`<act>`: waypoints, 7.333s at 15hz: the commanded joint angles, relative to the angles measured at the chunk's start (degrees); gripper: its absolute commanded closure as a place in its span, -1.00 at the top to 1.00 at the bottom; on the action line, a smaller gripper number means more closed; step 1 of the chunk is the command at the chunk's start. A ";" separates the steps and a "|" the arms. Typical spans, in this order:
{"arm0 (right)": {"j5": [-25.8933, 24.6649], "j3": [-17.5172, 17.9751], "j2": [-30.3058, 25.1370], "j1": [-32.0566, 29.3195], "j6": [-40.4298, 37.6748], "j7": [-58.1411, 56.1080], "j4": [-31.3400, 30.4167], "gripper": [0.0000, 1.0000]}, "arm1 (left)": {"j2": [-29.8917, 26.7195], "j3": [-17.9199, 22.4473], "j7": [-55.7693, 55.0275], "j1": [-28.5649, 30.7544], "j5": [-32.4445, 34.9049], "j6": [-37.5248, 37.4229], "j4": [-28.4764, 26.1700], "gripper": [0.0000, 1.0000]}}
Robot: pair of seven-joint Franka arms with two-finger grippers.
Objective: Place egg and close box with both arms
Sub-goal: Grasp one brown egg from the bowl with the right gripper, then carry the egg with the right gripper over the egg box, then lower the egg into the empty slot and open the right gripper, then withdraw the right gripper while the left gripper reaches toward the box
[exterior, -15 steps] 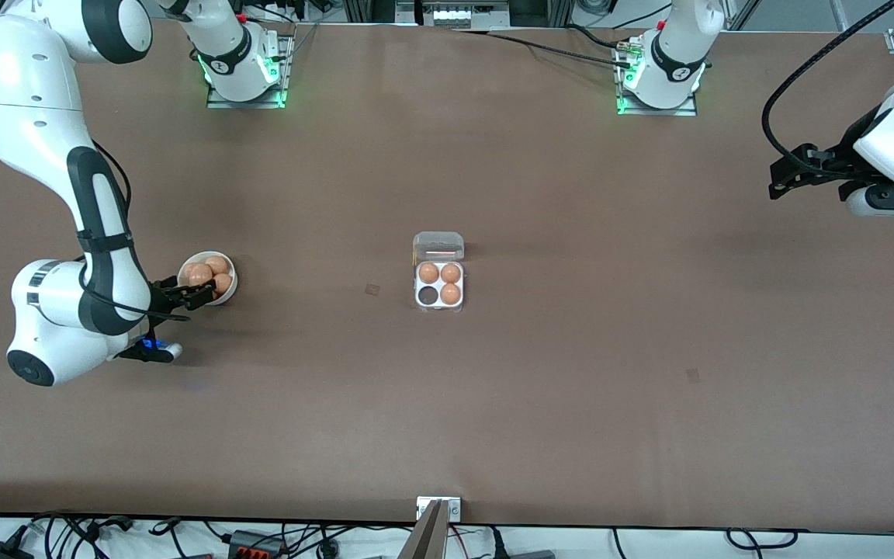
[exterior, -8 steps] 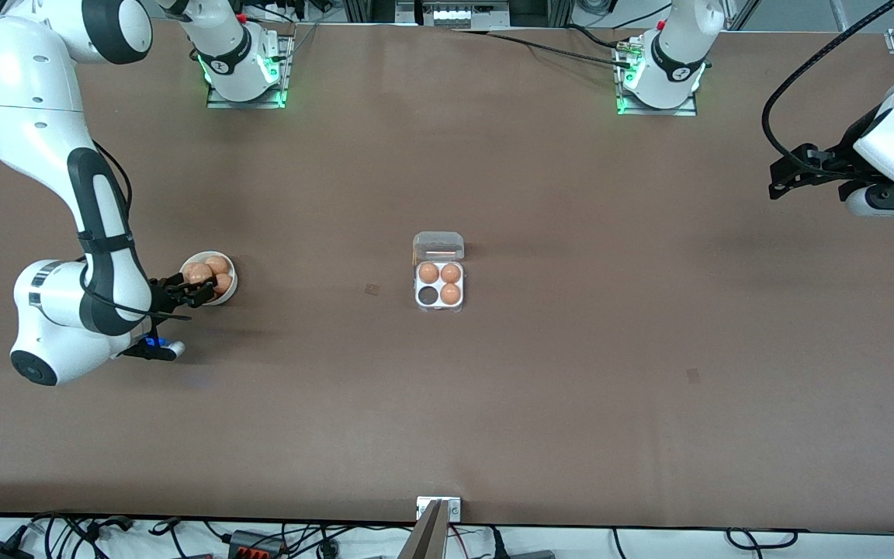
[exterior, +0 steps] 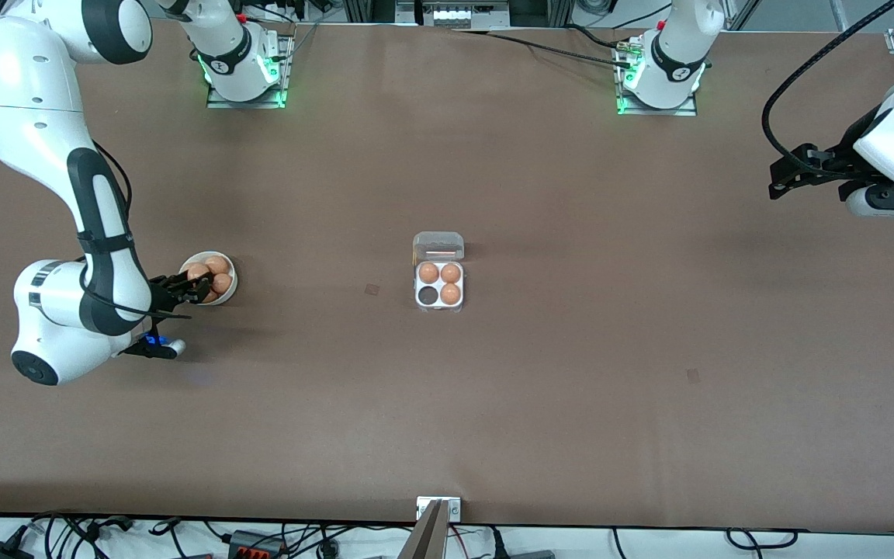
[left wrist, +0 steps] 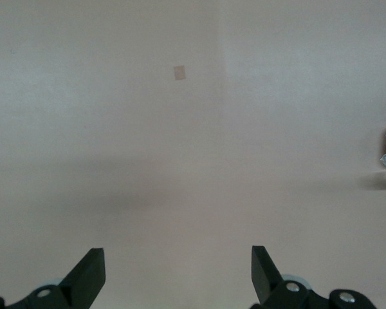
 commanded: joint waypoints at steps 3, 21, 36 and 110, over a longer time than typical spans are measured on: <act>0.71 0.08 -0.59 -0.03 -0.44 -0.36 0.78 -0.83 | 0.88 -0.05 -0.21 -0.08 -0.55 -1.13 1.69 1.00; 0.09 0.26 -10.70 23.24 12.89 20.18 4.92 -0.85 | 0.88 -0.05 -0.21 -0.08 -0.55 -1.13 1.69 1.00; -13.97 -0.09 -10.61 40.05 50.43 49.30 -6.94 -0.85 | 0.88 -0.05 0.41 -0.08 -0.55 -1.13 1.69 1.00; -9.76 12.92 -44.43 11.24 40.63 16.78 -33.85 1.00 | 2.46 -0.05 0.75 0.19 -0.73 -1.74 1.16 1.00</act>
